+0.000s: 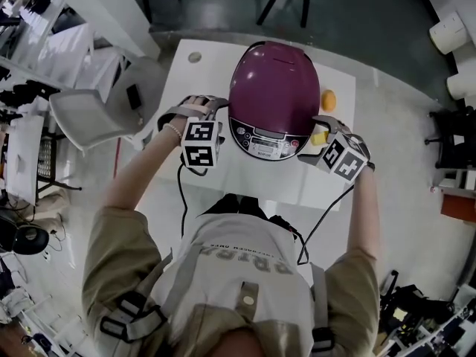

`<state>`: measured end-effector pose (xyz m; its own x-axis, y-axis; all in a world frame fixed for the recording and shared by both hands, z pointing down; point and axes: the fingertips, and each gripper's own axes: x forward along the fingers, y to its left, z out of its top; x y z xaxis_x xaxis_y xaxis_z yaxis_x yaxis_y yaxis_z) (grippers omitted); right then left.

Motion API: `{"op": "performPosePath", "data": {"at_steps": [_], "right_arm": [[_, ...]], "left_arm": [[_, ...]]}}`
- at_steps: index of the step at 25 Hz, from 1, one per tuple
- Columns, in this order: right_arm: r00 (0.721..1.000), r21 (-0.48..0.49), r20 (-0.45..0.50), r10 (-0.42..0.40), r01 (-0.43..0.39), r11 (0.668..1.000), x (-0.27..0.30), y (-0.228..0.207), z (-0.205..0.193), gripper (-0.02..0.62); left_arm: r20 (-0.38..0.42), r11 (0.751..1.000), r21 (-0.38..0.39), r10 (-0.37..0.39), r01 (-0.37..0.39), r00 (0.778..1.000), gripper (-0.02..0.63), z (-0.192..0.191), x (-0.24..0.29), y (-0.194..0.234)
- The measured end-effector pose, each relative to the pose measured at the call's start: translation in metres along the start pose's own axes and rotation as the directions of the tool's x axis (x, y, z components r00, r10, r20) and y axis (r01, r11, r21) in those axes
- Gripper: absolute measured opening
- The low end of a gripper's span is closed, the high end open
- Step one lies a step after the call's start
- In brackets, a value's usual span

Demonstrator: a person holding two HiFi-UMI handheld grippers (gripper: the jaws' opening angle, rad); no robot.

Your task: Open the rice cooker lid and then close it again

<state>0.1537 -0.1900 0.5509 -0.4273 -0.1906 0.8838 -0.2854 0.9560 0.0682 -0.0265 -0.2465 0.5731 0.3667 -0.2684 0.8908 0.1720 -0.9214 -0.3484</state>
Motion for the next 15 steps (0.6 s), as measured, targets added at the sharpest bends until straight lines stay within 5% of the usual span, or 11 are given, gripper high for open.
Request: {"op": "performPosePath", "data": {"at_steps": [4,7,10,15], "right_arm": [[0.973,0.103,0.215,-0.083,0.061,0.993,-0.020,-0.010,0.031,0.425],[0.894,0.195,0.396,-0.211,0.142,0.970,-0.047,-0.023,0.055,0.425],[0.771,0.310,0.512,-0.378,0.245,0.919,-0.075,-0.036,0.075,0.423],[0.507,0.513,0.579,-0.638,0.381,0.769,-0.123,-0.042,0.092,0.415]], "left_arm": [[0.113,0.990,-0.120,0.092,-0.078,0.989,0.431,0.014,-0.026,0.026],[0.263,0.958,-0.251,0.207,-0.140,0.942,0.430,0.034,-0.057,0.048],[0.420,0.879,-0.407,0.423,-0.250,0.803,0.430,0.056,-0.093,0.073],[0.420,0.708,-0.632,0.654,-0.315,0.629,0.429,0.065,-0.127,0.085]]}}
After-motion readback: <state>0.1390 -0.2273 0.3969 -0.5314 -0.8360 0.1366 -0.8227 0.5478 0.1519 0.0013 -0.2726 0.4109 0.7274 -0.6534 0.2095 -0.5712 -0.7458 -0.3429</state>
